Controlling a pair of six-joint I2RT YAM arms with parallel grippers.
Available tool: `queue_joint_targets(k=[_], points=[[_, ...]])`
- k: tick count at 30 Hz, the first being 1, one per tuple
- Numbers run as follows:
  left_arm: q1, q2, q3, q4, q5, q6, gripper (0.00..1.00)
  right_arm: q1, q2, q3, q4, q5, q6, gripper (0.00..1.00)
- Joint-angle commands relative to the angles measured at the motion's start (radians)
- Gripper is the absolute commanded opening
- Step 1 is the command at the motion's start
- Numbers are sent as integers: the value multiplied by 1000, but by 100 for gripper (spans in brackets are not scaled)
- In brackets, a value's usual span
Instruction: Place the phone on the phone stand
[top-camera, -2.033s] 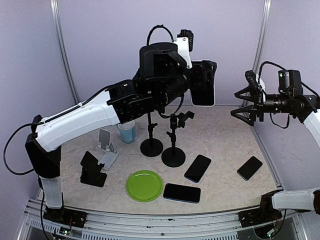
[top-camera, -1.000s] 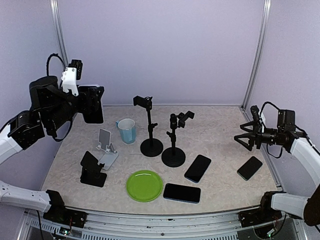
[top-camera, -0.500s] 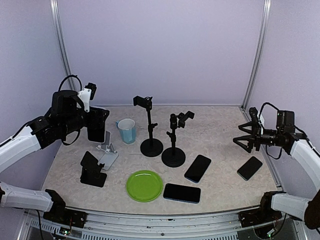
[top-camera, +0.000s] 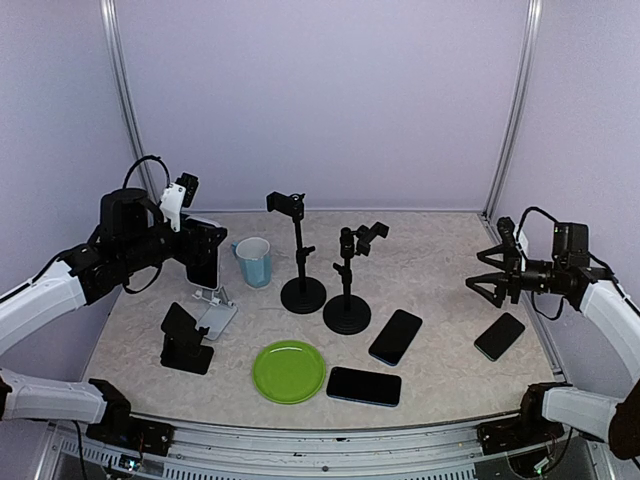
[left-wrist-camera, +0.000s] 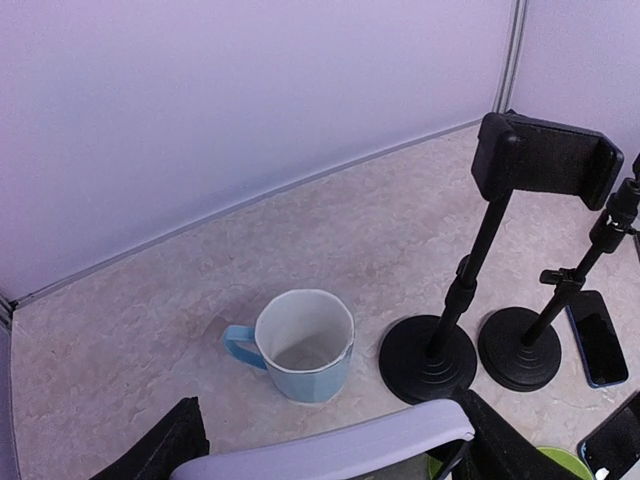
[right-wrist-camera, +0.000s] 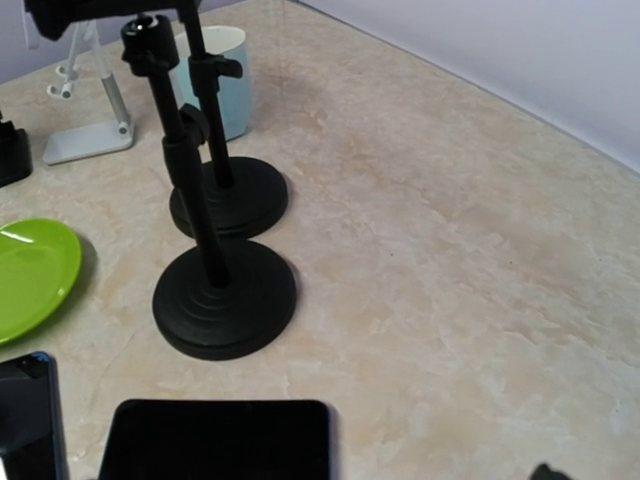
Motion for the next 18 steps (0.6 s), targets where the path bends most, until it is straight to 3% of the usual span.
queue_joint_targets(k=[1, 18], points=[[43, 12, -16, 119, 88, 38, 63, 15, 6, -2, -14, -5, -15, 91], [157, 107, -54, 240, 244, 46, 63, 41, 1, 1, -18, 10, -25, 91]])
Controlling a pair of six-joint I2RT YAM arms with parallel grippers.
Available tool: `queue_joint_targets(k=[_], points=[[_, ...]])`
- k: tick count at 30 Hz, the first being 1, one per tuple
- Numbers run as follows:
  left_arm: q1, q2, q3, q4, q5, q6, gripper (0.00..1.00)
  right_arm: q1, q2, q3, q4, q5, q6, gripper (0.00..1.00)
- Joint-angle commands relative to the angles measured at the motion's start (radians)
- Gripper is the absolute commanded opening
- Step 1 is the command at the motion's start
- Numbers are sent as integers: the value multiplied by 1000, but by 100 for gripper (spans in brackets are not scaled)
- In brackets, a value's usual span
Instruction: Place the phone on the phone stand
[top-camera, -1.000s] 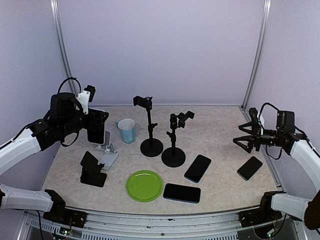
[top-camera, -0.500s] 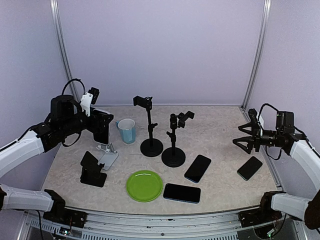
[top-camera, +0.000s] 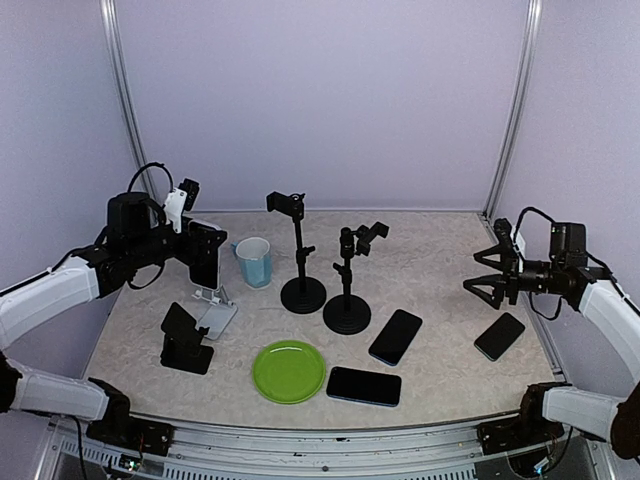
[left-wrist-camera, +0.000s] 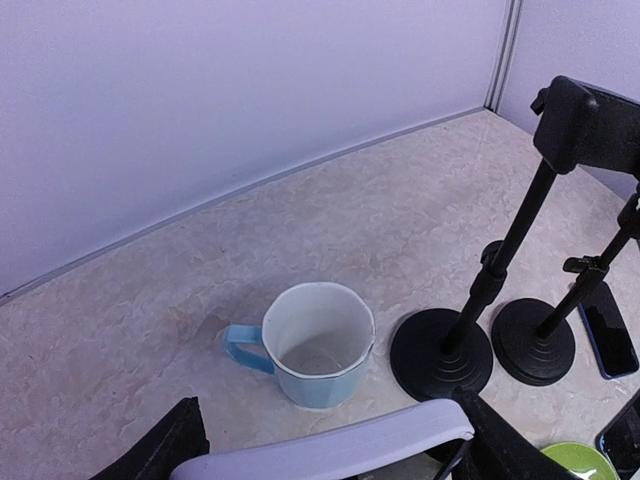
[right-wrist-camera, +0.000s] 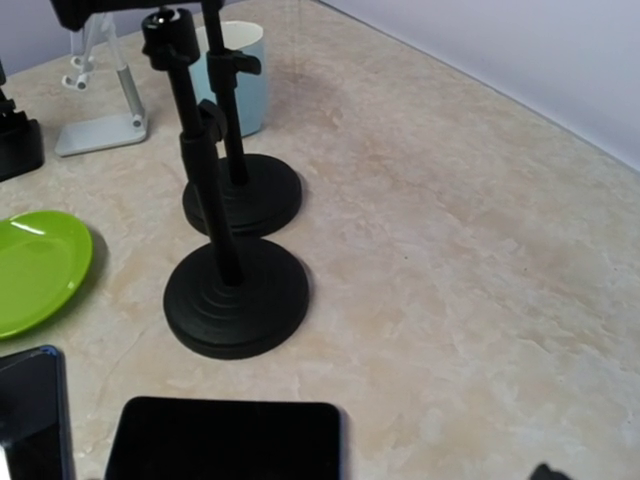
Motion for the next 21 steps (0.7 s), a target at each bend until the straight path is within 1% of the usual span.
queue_joint_targets(k=[1, 10, 21], points=[[20, 2, -12, 113, 49, 10, 63, 16, -4, 2, -17, 9, -10, 91], [36, 5, -48, 137, 37, 11, 64, 26, -4, 1, -22, 16, -16, 91], [47, 68, -44, 130, 32, -23, 67, 39, -7, 1, -24, 24, -21, 91]])
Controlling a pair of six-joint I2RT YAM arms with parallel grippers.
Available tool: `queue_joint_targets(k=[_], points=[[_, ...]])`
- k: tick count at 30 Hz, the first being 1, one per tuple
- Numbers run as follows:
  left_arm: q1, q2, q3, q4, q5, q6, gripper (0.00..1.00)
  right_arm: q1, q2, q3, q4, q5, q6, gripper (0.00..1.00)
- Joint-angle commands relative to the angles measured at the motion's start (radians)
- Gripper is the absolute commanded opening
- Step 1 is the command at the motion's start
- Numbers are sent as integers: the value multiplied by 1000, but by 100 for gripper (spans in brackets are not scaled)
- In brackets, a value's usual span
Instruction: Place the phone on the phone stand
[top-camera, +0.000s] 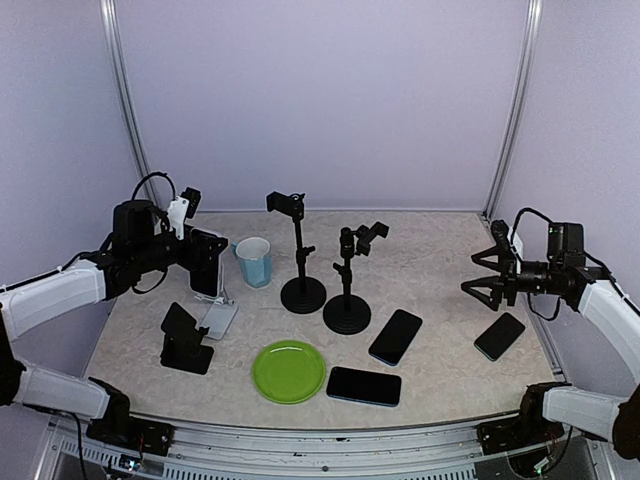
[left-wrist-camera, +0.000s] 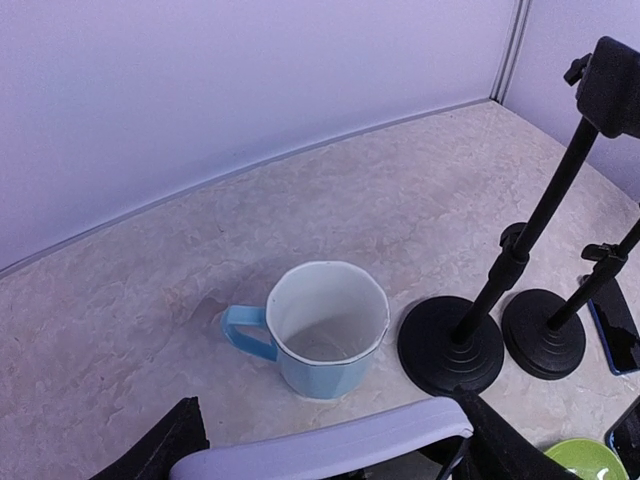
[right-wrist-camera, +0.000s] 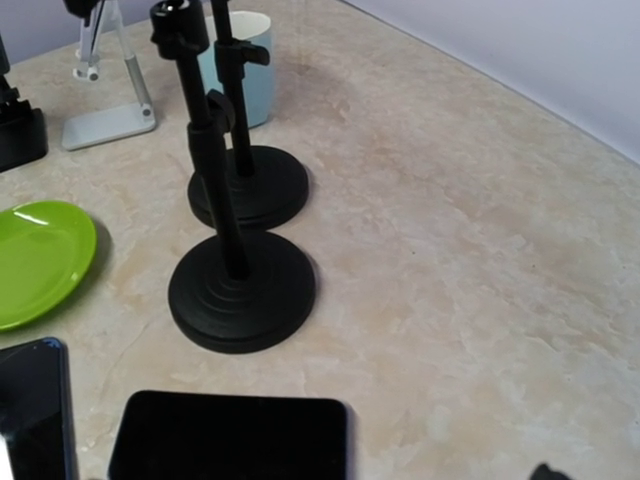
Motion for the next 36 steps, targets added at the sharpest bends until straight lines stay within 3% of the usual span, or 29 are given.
queue_joint_targets(k=[1, 9, 21, 27, 36], points=[[10, 25, 7, 57, 4, -13, 67, 17, -6, 1, -17, 6, -11, 91], [9, 58, 13, 48, -21, -32, 68, 27, -3, 2, -19, 21, -16, 91], [9, 106, 52, -3, -109, -88, 78, 31, -6, 1, -21, 29, -18, 91], [2, 89, 58, -3, -107, -107, 72, 31, -6, 0, -20, 32, -19, 91], [-93, -11, -1, 71, -215, -103, 72, 34, 5, 0, -19, 36, -21, 91]])
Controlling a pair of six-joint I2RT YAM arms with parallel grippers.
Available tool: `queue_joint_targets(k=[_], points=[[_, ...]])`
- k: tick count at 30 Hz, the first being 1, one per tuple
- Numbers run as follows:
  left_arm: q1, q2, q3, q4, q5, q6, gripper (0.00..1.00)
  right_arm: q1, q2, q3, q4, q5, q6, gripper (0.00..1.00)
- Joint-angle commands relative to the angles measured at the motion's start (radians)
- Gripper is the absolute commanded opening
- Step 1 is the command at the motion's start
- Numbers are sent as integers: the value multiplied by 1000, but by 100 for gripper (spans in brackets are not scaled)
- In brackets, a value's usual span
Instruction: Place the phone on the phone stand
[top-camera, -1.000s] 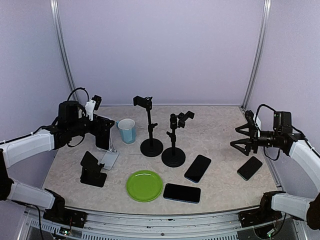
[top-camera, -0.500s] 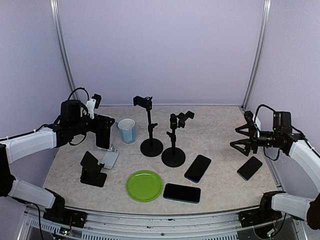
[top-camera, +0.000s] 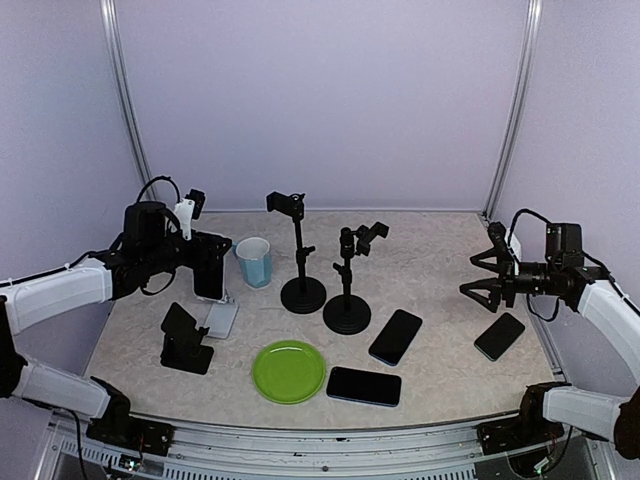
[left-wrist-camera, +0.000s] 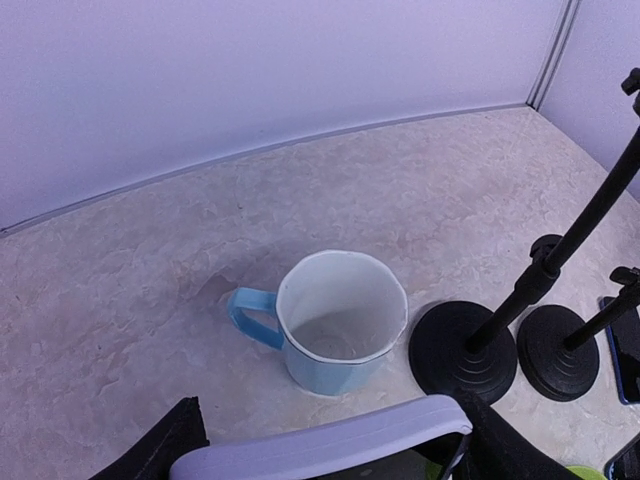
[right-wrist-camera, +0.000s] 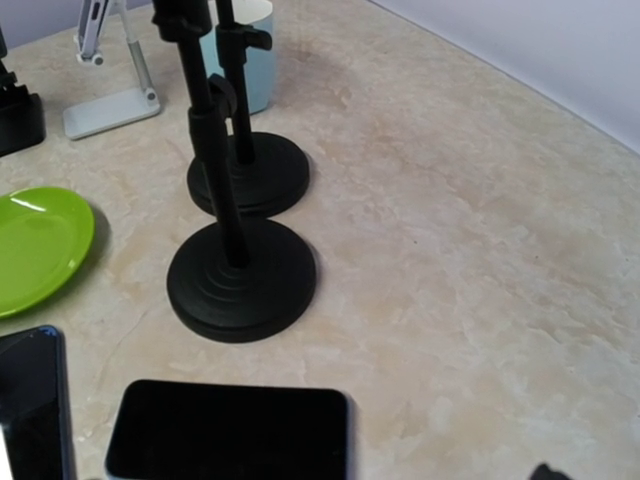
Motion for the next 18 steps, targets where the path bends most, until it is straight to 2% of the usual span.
queue_joint_targets(k=[1, 6, 18], points=[[-39, -77, -25, 80, -80, 2, 72, 14, 5, 0, -5, 7, -7, 91], [-56, -93, -42, 103, -104, -13, 73, 16, 11, 0, -4, 11, -7, 91], [-55, -24, -39, 100, -135, -15, 73, 17, 9, 0, -6, 10, -7, 91]])
